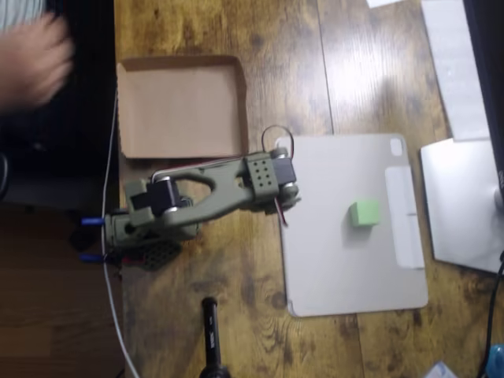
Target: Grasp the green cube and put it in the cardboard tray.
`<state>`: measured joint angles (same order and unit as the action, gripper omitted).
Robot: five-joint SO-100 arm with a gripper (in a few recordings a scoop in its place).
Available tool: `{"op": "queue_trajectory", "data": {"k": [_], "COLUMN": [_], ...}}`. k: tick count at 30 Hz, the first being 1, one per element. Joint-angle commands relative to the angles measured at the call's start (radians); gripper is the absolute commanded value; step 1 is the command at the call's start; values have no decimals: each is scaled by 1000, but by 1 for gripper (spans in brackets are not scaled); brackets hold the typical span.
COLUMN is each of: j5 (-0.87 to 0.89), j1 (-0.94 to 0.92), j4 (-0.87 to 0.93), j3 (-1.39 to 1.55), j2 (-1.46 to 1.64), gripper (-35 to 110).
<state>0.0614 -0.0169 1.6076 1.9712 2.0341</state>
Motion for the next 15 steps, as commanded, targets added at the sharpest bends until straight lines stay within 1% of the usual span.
{"op": "queue_trajectory", "data": {"k": [1,4,7,15], "j5": [26,31,28,38], "j1": [34,72,71,89], "j4": [12,6,29,46], "j3": [-40,-91,-135,-153], "j2": [-34,-83,-101,-107], "gripper": [0,0,0,0]}}
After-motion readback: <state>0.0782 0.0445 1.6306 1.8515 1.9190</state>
